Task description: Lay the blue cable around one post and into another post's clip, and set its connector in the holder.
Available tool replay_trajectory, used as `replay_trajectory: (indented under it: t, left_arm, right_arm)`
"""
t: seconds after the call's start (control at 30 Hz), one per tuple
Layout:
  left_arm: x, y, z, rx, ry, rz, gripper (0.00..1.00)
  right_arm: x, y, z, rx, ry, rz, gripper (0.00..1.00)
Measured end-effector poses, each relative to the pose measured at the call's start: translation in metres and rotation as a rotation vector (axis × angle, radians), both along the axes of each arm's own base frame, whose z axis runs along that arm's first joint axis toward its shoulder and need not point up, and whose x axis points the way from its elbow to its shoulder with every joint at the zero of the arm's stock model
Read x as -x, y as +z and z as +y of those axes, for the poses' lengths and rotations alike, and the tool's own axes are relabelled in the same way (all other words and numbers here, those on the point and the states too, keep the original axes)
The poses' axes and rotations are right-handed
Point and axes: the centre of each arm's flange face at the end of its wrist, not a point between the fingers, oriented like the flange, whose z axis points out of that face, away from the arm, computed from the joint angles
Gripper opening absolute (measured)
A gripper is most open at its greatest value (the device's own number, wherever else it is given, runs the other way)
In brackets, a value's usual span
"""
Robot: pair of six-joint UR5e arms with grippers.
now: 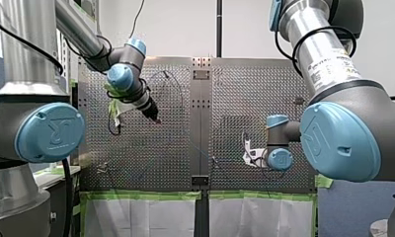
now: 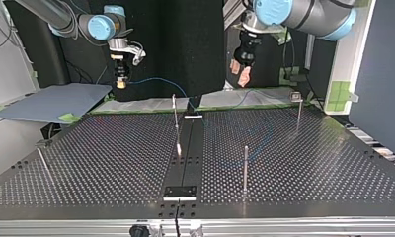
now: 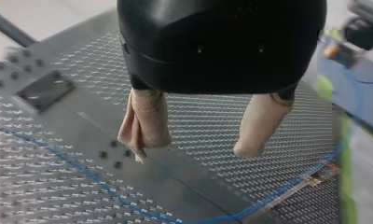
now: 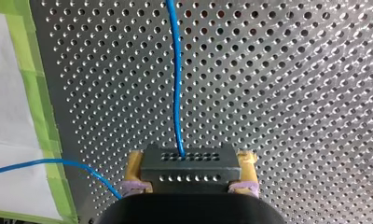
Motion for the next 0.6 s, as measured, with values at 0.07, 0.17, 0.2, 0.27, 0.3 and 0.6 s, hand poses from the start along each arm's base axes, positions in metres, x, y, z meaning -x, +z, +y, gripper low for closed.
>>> replay_trajectory:
  t: [0.07, 0.17, 0.2, 0.27, 0.3, 0.6]
  left_arm:
    - [0.001, -0.009, -0.006, -0.03, -0.011, -0.005, 1.0]
    - [0.002, -0.019, -0.015, -0.069, -0.025, -0.016, 1.0]
    - [0.002, -0.021, -0.018, -0.08, -0.029, -0.021, 1.0]
    - [0.0, -0.024, -0.026, -0.103, -0.038, -0.039, 1.0]
    - [-0.001, -0.024, -0.03, -0.112, -0.042, -0.048, 1.0]
    - [-0.016, -0.027, -0.07, -0.186, -0.073, -0.147, 1.0]
  right_arm:
    - [-0.001, 0.0, 0.001, -0.001, 0.004, 0.001, 0.2]
    - [-0.002, 0.0, 0.002, -0.003, 0.008, 0.012, 0.2]
    - [-0.002, -0.001, 0.002, -0.003, 0.01, 0.018, 0.2]
    - [-0.003, -0.001, 0.003, -0.003, 0.012, 0.025, 0.2]
    - [-0.003, -0.001, 0.003, -0.004, 0.013, 0.03, 0.2]
    - [-0.006, 0.0, 0.005, -0.002, 0.019, 0.074, 0.2]
